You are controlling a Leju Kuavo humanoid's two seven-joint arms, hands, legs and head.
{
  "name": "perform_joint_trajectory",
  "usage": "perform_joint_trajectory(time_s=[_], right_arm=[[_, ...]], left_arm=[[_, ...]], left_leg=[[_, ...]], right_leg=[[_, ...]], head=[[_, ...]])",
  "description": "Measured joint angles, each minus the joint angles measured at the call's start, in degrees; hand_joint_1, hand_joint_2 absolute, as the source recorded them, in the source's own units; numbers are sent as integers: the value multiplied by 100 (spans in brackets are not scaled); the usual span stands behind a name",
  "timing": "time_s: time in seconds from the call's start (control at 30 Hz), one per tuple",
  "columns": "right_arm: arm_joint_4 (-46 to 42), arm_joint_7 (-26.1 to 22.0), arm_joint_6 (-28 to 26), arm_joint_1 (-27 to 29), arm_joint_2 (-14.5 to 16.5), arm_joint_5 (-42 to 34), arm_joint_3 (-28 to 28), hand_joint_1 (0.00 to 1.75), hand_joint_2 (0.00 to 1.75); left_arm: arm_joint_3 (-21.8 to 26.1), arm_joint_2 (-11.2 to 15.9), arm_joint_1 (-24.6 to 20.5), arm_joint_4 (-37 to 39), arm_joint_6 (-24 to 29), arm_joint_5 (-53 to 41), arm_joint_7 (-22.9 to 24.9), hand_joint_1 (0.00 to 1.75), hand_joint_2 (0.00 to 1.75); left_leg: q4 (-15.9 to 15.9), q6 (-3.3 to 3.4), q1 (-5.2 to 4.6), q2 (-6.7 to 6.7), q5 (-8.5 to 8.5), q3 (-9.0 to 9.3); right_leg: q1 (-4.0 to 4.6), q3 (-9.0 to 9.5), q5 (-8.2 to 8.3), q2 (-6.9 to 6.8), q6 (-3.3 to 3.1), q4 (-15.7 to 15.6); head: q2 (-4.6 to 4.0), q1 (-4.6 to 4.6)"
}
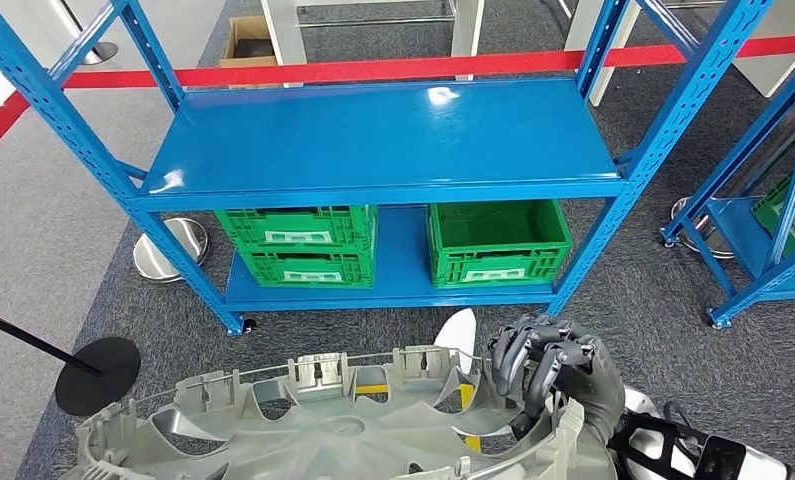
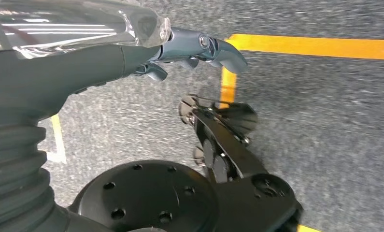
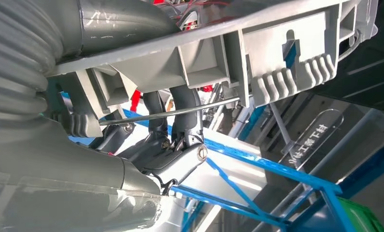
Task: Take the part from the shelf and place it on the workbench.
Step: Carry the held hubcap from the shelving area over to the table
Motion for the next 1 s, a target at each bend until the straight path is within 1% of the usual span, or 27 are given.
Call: perform_joint_trajectory(time_s=[0.03,0.07,0.1,0.13,0.17,0.2,0.23,0.27,0.3,0.33,0.4,0.43,0.47,0.5,0.53,0.57,0.6,0.63,0.67,0.73,0.77,0.8,0.83,0.9,0.93,0.97,1.0], right_arm=[[-41,4,-5,58,2,18,-4,175,175],[-82,5,-5,102,2,27,-10,175,175],[-121,7,-5,134,2,32,-20,175,175],[-150,8,-3,155,2,34,-31,175,175],[-169,8,2,169,2,32,-41,175,175],[-177,5,10,178,2,26,-52,175,175],[-178,1,21,187,2,16,-62,175,175],[-179,-4,34,193,1,6,-72,175,175],[-179,-8,45,198,-1,-3,-82,175,175],[-179,-11,55,200,-1,-10,-91,175,175],[-177,-16,72,199,1,-19,-111,175,175],[-175,-18,82,199,3,-21,-123,175,175],[-173,-19,91,198,5,-22,-137,175,175],[-171,-20,98,197,9,-23,-148,175,175],[-170,-21,103,194,14,-23,-157,175,175],[-170,-21,107,187,20,-23,-163,175,175],[-170,-21,110,178,28,-22,-167,175,175],[-170,-22,115,169,34,-22,-169,175,175],[-170,-24,123,159,39,-25,-170,175,175],[-168,-27,144,143,46,-33,-173,175,175],[-164,-28,156,126,48,-38,-173,175,175],[-158,-28,168,109,50,-43,-173,175,175],[-152,-28,179,89,52,-48,-173,175,175],[-138,-28,196,62,52,-69,-173,175,175],[-131,-28,200,58,51,-82,-174,175,175],[-125,-27,202,58,48,-93,-175,175,175],[-121,-27,202,60,44,-102,-176,175,175]], left_arm=[[-5,3,0,-1,-12,-5,8,0,175],[-8,5,-1,-1,-21,-12,13,0,175],[-9,7,-4,-2,-31,-20,15,0,175],[-10,7,-6,-2,-40,-27,16,0,175],[-10,7,-6,-2,-50,-32,15,0,175],[-10,7,-1,-2,-61,-34,13,0,175],[-10,3,5,-2,-69,-35,9,0,175],[-9,0,8,-2,-76,-35,4,0,175],[-9,-2,10,-2,-80,-34,-3,0,175],[-9,-3,11,-2,-80,-34,-9,0,175],[-9,-2,11,-2,-81,-33,-19,0,175],[-9,-4,12,-2,-81,-33,-21,0,175],[-9,-6,12,-2,-82,-33,-22,0,175],[-9,-7,12,-2,-83,-33,-23,0,175],[-9,-8,12,-2,-83,-33,-24,0,175],[-9,-8,12,-2,-84,-33,-24,0,175],[-9,-8,11,-2,-85,-32,-25,0,175],[-9,-9,10,-2,-86,-26,-27,0,175],[-9,-9,10,-2,-87,-16,-30,0,175],[-8,-8,14,-2,-86,10,-32,0,175],[-8,-7,18,-2,-84,25,-32,0,175],[-7,-8,22,-2,-82,36,-32,0,175],[-7,-9,25,-2,-81,45,-32,0,175],[-7,-13,26,-2,-80,52,-31,0,175],[-7,-13,27,-2,-80,52,-31,0,175],[-7,-13,27,-2,-80,53,-31,0,175],[-7,-12,28,-2,-80,56,-30,0,175]], left_leg=[[-297,2,9,-1,168,264],[-731,9,13,-7,259,594],[-1195,24,9,-21,272,918],[-1537,48,-1,-35,232,1143],[-1730,78,-18,-49,177,1257],[-1793,122,-35,-55,173,1268],[-1783,178,-34,-44,212,1219],[-1778,238,-32,-28,261,1159],[-1778,296,-27,-8,321,1088],[-1779,342,-23,14,386,1011],[-1763,382,-47,40,516,845],[-1750,388,-59,52,582,763],[-1729,388,-68,61,643,678],[-1701,383,-74,66,698,592],[-1668,373,-77,68,746,510],[-1629,358,-78,67,787,432],[-1588,334,-85,64,825,364],[-1558,305,-90,63,867,316],[-1539,272,-90,63,908,283],[-1538,204,-81,59,993,242],[-1509,166,-71,48,953,214],[-1413,128,-62,35,814,169],[-1207,91,-50,24,569,95],[-515,38,-32,15,-27,-93],[-149,24,-27,14,-195,-165],[98,20,-25,14,-208,-172],[174,22,-25,14,-87,-96]], right_leg=[[-4,-74,54,3,20,14],[-4,-131,100,6,46,27],[0,-171,144,9,77,41],[4,-191,190,9,112,44],[4,-201,236,7,149,40],[0,-207,287,5,189,31],[-13,-223,317,5,225,29],[-24,-264,262,12,255,73],[-30,-329,101,20,279,206],[-35,-422,-164,27,296,462],[-34,-623,-743,34,323,1251],[-34,-674,-881,35,330,1614],[-34,-649,-877,36,328,1823],[-34,-525,-758,36,316,1823],[-34,-291,-599,37,297,1593],[-33,20,-507,38,275,1189],[-27,340,-505,40,254,723],[-16,580,-555,44,232,348],[0,712,-628,47,210,113],[21,702,-623,47,140,35],[15,651,-575,37,96,38],[5,588,-516,25,50,38],[-9,508,-445,14,15,33],[-9,335,-300,3,-15,37],[-8,239,-221,2,-13,42],[-8,142,-146,2,-6,48],[-8,45,-76,2,5,54]], head=[[0,-1],[0,-2],[0,0],[0,2],[0,1],[0,5],[0,4],[0,7],[0,21],[0,30],[0,46],[0,46],[0,45],[0,45],[0,44],[0,44],[0,42],[0,38],[0,38],[0,37],[0,40],[0,28],[0,18],[0,-4],[0,-5],[0,-5],[0,-7]])
